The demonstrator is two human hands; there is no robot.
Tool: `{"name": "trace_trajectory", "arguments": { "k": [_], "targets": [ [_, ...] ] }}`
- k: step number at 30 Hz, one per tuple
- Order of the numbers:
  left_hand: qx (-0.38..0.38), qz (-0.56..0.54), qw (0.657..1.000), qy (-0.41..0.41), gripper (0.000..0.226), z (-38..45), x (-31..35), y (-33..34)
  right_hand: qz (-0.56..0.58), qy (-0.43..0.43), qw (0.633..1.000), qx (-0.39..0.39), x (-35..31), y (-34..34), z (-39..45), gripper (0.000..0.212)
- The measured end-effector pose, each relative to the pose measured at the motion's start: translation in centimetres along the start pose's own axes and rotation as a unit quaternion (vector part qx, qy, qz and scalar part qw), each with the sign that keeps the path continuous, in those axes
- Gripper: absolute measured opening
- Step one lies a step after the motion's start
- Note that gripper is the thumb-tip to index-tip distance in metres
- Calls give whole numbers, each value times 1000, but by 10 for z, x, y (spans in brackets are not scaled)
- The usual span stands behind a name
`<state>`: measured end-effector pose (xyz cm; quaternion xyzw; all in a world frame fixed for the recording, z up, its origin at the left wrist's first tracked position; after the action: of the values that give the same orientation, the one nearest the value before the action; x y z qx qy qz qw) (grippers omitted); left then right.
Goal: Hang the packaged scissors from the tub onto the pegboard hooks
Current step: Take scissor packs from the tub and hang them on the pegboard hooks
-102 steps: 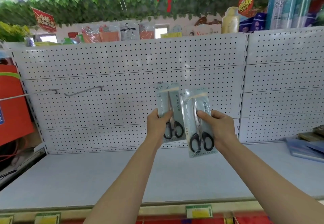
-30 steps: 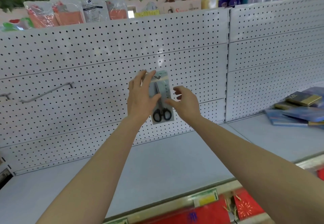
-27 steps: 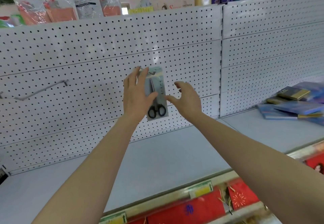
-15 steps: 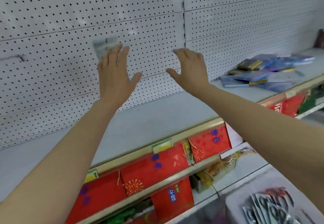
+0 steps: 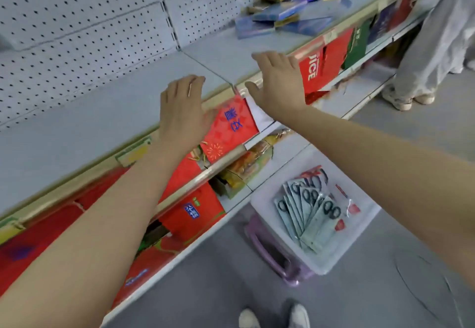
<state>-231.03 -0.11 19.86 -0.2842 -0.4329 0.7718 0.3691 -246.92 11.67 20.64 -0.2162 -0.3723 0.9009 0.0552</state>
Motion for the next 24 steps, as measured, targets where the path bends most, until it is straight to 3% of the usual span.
{"name": "trace_trajectory", "arguments": {
  "k": [7,11,17,21,24],
  "targets": [
    [-87,-40,990,102,66,-28,100,118,-62,156,984,-63,126,37,-142,51],
    [-158,-52,974,151,68,-69,154,178,-98,189,966,-143,176,61,-224,45],
    [-225,-58,955,184,63,-119,211,249,-103,106,935,-321,225,109,-318,63],
    [-276,-52,939,196,63,-147,237,287,-98,10,868,-486,238,137,-364,56],
    [-302,-46,929,211,64,-163,250,310,-79,-45,825,-558,242,158,-381,52]
  ]
}}
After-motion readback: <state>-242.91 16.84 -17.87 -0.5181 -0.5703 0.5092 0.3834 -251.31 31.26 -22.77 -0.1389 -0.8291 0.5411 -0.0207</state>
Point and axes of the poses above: each hand's wrist, its own z-axis towards the middle knuckle, its own y-axis out of the palm, x = y × z, the point moved 4 cm from there along z, towards the middle knuckle, and after that the axes turned 13 degrees about z, right-handed, at the moved point
